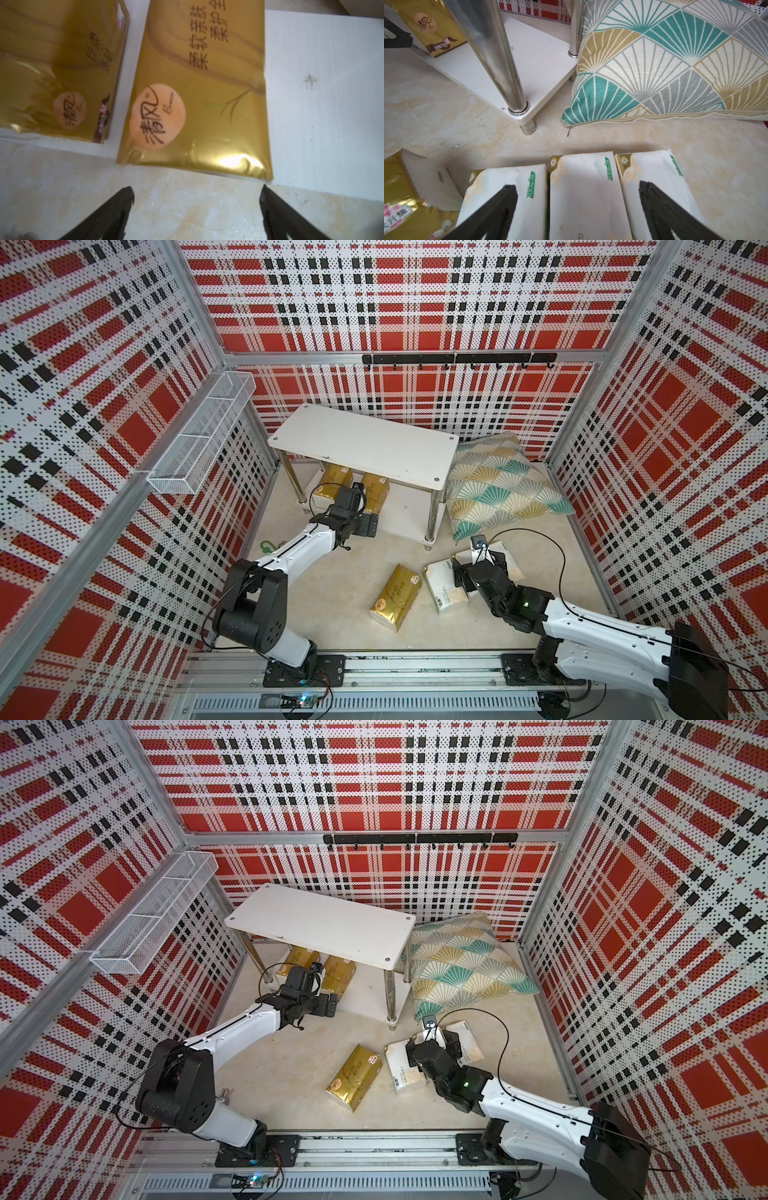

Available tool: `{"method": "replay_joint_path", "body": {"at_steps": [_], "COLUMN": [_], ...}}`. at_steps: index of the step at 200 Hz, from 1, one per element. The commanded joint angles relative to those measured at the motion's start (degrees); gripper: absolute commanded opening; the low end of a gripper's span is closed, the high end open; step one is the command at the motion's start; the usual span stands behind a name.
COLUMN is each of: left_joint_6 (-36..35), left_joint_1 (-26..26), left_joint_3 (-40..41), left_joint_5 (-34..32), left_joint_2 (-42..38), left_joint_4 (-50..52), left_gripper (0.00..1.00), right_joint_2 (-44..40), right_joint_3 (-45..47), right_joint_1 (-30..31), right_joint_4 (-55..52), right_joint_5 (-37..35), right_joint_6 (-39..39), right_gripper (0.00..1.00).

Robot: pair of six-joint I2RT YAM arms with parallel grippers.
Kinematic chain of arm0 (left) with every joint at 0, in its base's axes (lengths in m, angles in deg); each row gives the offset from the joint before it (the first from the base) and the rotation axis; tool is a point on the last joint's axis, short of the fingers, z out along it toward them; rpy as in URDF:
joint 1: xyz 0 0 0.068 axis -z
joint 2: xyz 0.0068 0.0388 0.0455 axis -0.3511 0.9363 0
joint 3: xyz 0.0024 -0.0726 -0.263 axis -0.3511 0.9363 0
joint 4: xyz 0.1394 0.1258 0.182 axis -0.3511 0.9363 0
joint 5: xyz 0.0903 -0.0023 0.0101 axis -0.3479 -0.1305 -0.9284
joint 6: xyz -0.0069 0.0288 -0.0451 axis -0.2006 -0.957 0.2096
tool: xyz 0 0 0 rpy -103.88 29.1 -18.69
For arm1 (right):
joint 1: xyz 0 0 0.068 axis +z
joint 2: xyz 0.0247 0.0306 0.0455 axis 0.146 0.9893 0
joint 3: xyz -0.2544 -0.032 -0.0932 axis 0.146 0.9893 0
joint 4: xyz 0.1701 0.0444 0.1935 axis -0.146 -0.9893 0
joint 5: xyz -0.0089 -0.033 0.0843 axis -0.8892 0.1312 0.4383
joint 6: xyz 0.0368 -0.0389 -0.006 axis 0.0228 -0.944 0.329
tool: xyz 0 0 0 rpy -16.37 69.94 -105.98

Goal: Place the tissue boxes on the shelf by color
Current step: Place a box of tissues on the shelf, then move the box of tissues to the center of the board.

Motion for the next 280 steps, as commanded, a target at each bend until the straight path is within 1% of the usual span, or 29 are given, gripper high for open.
{"method": "replay_joint_path", "body": {"at_steps": [1,35,72,105,115,158,170,173,190,242,280], "left_joint_6": [1.75,3.91,6.02,8.30,9.76,14.66,16.57,18.41,24.07,35.49,42.40], "left_joint_1": [1.20,2.63,4.76,9.34,11.27,15.66,17.34,17.89,21.61,31.10,36.90], "left_joint_3": [2.27,5.53,6.43,6.62,6.53,4.87,5.24,5.41,7.35,8.89,11.43], "left_joint_5": [-0.04,-0.26,-0.60,-0.61,-1.58,0.82,1.90,2.04,2.05,-4.79,-5.76], "left_joint_2": [-3.47,-7.96,-11.35,-12.33,-13.21,-16.32,-17.01,-17.20,-17.85,-19.42,-22.49], "left_joint_4": [1.66,1.80,4.52,8.74,9.44,11.84,12.04,12.05,12.36,21.30,23.99], "left_gripper": [0.99,0.99,0.99,0.99,0.99,0.99,0.99,0.99,0.99,0.99,0.99], "right_joint_2": [-0.74,-0.70,-0.47,0.14,0.28,0.55,0.74,0.75,1.01,0.73,0.41], "right_joint_3": [-0.37,-0.25,-0.45,-0.48,-0.39,-0.59,-0.87,-0.93,-1.17,-0.75,-0.23], "right_joint_1": [0.14,0.14,0.14,0.14,0.12,0.14,0.14,0.14,0.14,0.14,0.13], "right_joint_4": [0.66,0.74,1.10,1.34,1.43,1.43,1.37,1.27,1.01,0.87,0.81], "right_joint_5": [-0.50,-0.69,-0.59,-0.64,-0.68,-0.86,-0.86,-0.96,-1.00,-1.49,-1.97], "right_joint_6": [0.45,0.46,0.10,0.01,-0.02,-0.22,-0.27,-0.32,-0.34,-0.01,0.26], "right_gripper": [1.00,1.00,1.00,1.00,1.00,1.00,1.00,1.00,1.00,1.00,1.00]}}
